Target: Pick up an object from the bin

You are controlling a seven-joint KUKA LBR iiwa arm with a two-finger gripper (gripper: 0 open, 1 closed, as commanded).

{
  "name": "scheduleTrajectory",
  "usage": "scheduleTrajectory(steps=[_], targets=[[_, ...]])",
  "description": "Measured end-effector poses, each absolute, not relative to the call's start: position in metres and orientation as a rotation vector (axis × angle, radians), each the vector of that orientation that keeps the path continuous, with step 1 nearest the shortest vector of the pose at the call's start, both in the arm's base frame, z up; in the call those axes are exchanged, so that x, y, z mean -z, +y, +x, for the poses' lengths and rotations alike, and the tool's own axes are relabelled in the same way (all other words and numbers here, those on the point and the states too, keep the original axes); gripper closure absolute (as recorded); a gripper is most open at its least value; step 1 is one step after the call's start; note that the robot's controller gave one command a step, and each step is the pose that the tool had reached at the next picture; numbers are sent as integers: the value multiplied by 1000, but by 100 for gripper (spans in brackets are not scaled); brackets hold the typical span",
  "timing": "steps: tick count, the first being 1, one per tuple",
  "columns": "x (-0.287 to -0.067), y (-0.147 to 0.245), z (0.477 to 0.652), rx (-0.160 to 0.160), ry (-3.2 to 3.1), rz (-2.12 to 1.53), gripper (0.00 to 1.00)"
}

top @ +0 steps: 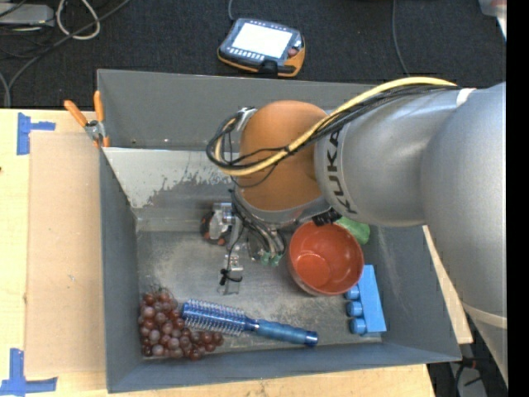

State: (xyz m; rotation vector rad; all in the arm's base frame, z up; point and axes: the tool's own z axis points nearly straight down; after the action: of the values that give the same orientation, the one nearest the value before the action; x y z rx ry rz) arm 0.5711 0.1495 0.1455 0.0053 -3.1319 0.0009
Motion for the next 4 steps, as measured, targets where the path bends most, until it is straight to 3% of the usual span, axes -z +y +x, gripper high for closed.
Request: scheduleTrajectory(steps=[1,2,3,4], targets=[[-150,148,573,1,-3140,-4,0],[-69,102,495,0,-3132,13,0],[-139,109,475,10,-3154,-46,0],[-72,102,492,0,-3129,5,0]])
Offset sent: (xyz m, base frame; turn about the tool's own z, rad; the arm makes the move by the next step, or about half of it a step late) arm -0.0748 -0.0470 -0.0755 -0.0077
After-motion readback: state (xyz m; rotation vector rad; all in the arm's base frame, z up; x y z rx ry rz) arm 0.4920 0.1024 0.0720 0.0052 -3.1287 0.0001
